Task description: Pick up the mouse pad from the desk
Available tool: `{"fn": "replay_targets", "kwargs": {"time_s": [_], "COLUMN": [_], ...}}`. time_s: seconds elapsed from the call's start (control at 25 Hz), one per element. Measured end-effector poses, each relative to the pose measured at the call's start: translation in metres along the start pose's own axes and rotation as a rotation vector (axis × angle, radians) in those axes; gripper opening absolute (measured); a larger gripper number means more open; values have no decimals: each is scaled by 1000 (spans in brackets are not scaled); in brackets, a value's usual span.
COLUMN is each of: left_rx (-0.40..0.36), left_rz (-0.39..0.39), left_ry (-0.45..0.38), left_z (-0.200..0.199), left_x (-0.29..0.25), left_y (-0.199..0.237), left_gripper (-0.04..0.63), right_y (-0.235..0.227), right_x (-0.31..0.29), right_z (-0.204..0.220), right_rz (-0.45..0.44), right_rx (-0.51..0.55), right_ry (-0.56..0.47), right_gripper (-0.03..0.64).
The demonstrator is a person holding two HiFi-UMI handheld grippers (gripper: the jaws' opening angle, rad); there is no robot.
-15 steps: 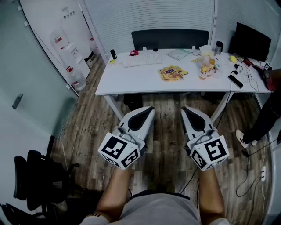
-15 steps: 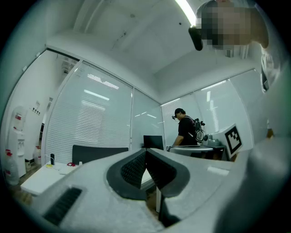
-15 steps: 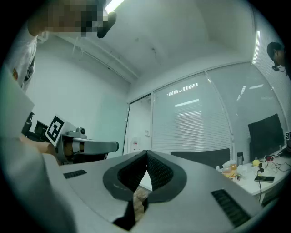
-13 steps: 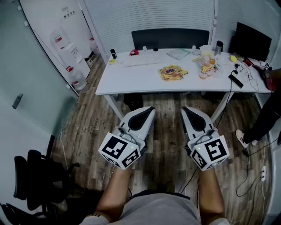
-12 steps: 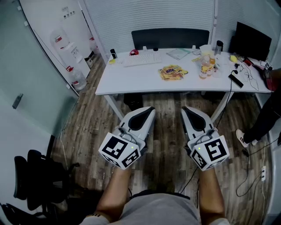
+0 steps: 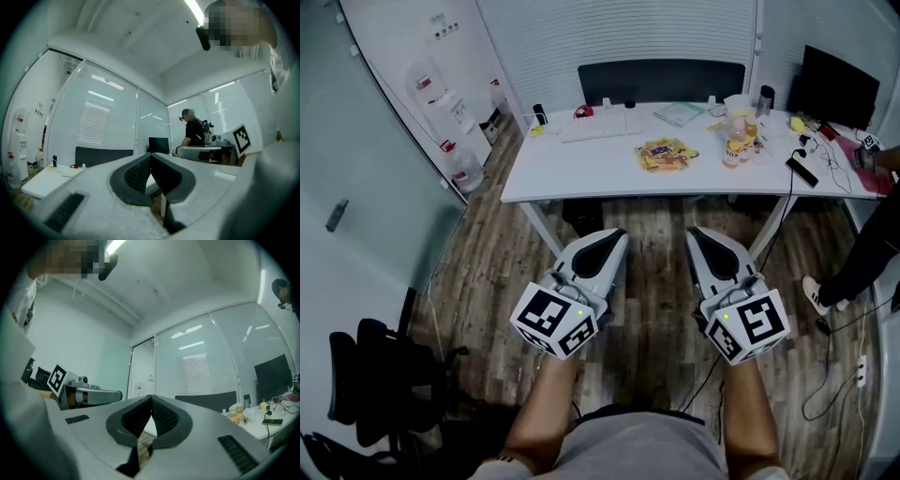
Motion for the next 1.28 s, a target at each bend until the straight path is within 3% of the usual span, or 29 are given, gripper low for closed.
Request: {"fn": "replay_targets", "kwargs": {"time_s": [0.76,1.04,1.28], "left_rx": [-3,-3,-16], "left_rz": [-101,-88,-66], "left_ry": [40,41,33], "left_z": [5,3,4], "left_x": [-23,-44,-70], "left_y": [-22,-14,18], "left_gripper": [15,15,15], "right_y": [-47,-65,-81], "right_x": [15,8,-22], "right_z": [22,24,26], "right_rz": [-59,-47,-29], "right_rx": [-19,-12,3], "right_ry": [-3,9,35], "right_gripper": [12,12,12]}}
Point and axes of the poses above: the fingertips, and each gripper's own axes: x backward along the fingers, y to its left, z out of its underside, the point moved 10 cm from there along x, backward along the fingers, and after that the axes turned 15 degrees about y, right-handed, at the moved point
